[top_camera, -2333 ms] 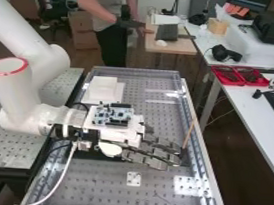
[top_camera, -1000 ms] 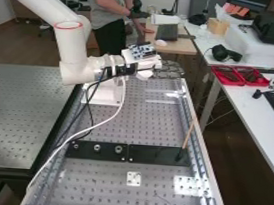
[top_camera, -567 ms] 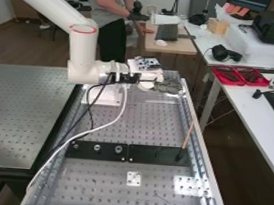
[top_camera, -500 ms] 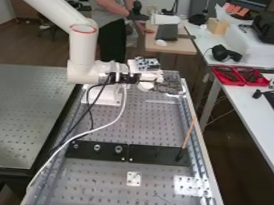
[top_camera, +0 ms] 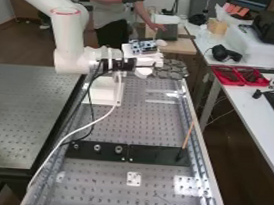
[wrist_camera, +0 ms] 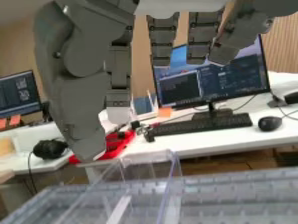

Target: Grab the pcb board and place it in the clear container

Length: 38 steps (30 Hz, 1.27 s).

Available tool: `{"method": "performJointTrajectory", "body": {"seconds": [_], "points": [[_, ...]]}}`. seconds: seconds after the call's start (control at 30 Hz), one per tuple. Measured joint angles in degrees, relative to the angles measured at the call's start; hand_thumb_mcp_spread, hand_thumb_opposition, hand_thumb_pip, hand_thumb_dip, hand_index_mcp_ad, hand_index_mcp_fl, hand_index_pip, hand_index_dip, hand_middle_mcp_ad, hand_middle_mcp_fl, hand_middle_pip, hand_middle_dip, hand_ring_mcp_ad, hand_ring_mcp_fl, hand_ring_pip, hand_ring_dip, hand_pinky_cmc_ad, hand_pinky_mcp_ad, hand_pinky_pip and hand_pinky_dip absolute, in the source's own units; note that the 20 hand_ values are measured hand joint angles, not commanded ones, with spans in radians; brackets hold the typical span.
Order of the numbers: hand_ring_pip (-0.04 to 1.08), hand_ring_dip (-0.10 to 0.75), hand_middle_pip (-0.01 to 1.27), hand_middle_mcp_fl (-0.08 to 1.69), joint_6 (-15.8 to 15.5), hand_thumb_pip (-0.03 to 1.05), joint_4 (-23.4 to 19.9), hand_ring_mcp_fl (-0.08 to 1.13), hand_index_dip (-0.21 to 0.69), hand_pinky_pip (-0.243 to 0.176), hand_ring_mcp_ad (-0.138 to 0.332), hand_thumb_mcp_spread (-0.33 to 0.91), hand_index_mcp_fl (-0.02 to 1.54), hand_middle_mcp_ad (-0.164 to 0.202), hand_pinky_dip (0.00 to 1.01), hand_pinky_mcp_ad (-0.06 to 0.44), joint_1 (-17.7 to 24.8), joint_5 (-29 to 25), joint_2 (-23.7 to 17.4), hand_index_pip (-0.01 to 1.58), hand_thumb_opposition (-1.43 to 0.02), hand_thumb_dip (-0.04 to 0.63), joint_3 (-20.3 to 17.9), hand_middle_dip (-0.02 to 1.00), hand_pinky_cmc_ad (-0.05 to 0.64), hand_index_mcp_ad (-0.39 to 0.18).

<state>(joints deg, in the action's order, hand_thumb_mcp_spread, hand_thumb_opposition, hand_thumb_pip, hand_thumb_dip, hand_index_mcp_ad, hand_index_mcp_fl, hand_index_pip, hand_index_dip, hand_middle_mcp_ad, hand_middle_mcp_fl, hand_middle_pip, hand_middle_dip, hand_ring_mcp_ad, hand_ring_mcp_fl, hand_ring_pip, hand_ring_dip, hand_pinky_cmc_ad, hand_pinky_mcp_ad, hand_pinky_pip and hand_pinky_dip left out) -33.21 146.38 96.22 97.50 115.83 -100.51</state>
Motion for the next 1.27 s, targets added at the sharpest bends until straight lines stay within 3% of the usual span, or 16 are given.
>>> {"method": "performJointTrajectory", "body": {"seconds": [0.33, 0.57, 0.67, 0.8, 1.27], "points": [[0.1, 0.051, 0.14, 0.0, -1.22, 0.38, -1.1, 0.01, 0.204, -0.077, 0.166, 0.57, 0.17, 0.068, 0.19, 0.129, -3.45, -2.09, -11.86, 1.3, -0.82, 0.22, -4.96, 0.17, 0.309, -0.169], [0.09, 0.051, 0.14, 0.0, -5.09, 0.38, 3.25, 0.01, 0.218, -0.077, 0.169, 0.56, 0.19, 0.068, 0.19, 0.133, -7.87, -8.24, -19.69, 1.28, -0.82, 0.22, -7.78, 0.17, 0.309, -0.171], [0.09, 0.051, 0.14, 0.01, -6.63, 0.37, 5.25, 0.01, 0.222, -0.077, 0.173, 0.56, 0.19, 0.068, 0.19, 0.133, -9.28, -10.69, -21.41, 1.26, -0.82, 0.223, -8.65, 0.17, 0.305, -0.168], [0.09, 0.051, 0.14, 0.0, -7.7, 0.36, 4.17, 0.01, 0.237, -0.077, 0.171, 0.56, 0.19, 0.068, 0.19, 0.133, -9.55, -12.32, -22.85, 1.23, -0.82, 0.22, -9.89, 0.17, 0.305, -0.171], [0.09, 0.051, 0.14, 0.02, -9.25, 0.36, 4.54, 0.01, 0.237, -0.077, 0.169, 0.53, 0.19, 0.068, 0.19, 0.129, -8.07, -12.54, -24.21, 1.16, -0.8, 0.22, -9.83, 0.17, 0.305, -0.168]]}}
